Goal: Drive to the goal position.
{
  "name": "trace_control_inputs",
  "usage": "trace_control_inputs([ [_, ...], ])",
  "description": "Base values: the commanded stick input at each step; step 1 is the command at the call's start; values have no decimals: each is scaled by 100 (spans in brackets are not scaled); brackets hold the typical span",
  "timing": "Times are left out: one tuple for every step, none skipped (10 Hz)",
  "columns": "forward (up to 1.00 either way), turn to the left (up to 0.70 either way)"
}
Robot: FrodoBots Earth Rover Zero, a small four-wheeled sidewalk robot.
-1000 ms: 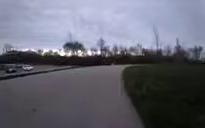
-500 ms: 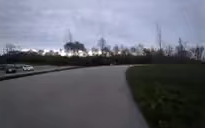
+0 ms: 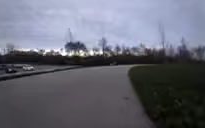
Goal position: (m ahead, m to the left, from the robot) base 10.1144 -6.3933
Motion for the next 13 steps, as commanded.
trace_control_inputs([
  [100, 0],
  [100, 0],
  [100, 0],
  [100, 0],
  [100, 0],
  [100, 0],
  [100, 0],
  [100, 0],
  [100, -1],
  [100, -7],
  [100, -34],
  [100, -40],
  [100, -40],
])
